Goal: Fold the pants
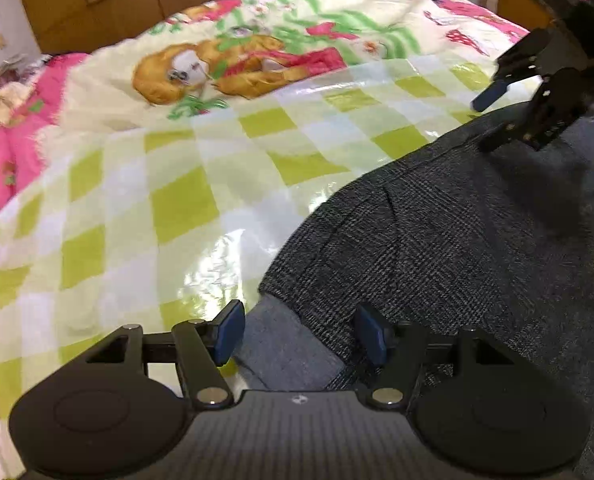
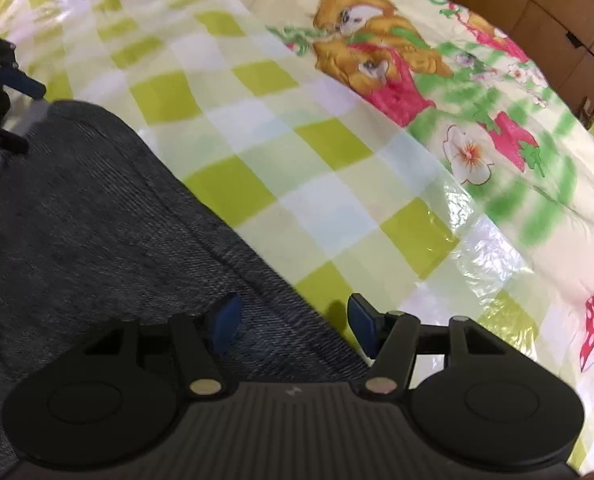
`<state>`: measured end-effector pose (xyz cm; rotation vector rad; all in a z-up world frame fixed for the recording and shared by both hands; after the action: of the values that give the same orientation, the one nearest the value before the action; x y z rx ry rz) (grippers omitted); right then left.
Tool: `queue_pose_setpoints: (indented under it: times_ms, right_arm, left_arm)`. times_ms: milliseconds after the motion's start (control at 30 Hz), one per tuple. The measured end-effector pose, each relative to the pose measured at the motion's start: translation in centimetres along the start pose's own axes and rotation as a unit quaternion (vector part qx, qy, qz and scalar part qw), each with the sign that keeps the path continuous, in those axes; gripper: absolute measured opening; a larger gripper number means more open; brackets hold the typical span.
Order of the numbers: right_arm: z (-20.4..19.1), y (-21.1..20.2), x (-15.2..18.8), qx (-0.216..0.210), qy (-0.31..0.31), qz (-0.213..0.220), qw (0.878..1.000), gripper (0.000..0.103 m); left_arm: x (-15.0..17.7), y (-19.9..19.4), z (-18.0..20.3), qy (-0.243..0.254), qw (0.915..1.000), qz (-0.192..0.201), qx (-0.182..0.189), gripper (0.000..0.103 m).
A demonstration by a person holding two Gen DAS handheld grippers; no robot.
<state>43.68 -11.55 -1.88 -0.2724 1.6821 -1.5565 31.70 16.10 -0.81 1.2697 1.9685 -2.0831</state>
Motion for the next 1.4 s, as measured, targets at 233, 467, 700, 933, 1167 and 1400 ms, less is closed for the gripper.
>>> queue_pose_setpoints:
  times_ms: [233,467,700,933,1167,1400]
  right_arm:
    - [-0.2,1.1,0.3,-0.016,0.002,-0.02,1.0,0.045]
    - [-2.1,-2.7,1.7,0.023,0.01,0.019,1.0,0.004]
    - [-4.9,-10.7,3.6,0.038,0.023,0.091,0.995,0.003]
    - [-13.9,-21.3,11.3,0.048,0.009,0.138,0.989,0.003]
    - [-23.2,-19.9,19.9,0.031,-0.015,0.101,0.994,0.003]
    - [-24.9,-17.0,22.2,0.016,0.048,0.099,0.994,0.003]
  left_arm:
    - [-0.8,1.7,-1.0,0.011,0.9994,-0.024,0.021,0.079]
    - [-1.0,1.5,-0.7,0.014,0.9995,-0.029,-0.006,0.053]
    - [0.0,-2.1,1.6,0.064,0.9965,-0.013,-0.053,0.015]
    - [4.8,-9.9,6.8,0.082,0.995,0.035,-0.044,0.015]
    - [9.1,-14.7,12.6,0.088,0.9939,0.065,-0.017,0.022]
    - [15.1,-13.3,14.0,0.054,0.9957,0.017,-0.074,0.022]
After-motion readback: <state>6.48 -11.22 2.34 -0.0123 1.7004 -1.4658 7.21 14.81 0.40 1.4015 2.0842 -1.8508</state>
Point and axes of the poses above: each gripper's, at about its wrist camera, not at the fingertips, and y roughly the way its jaws point, z to its right, x to its underside, the point moved 2 cm from there along y, roughly the way its jaws point, and after that the axes turned 5 degrees about y, right-handed, at the moved point
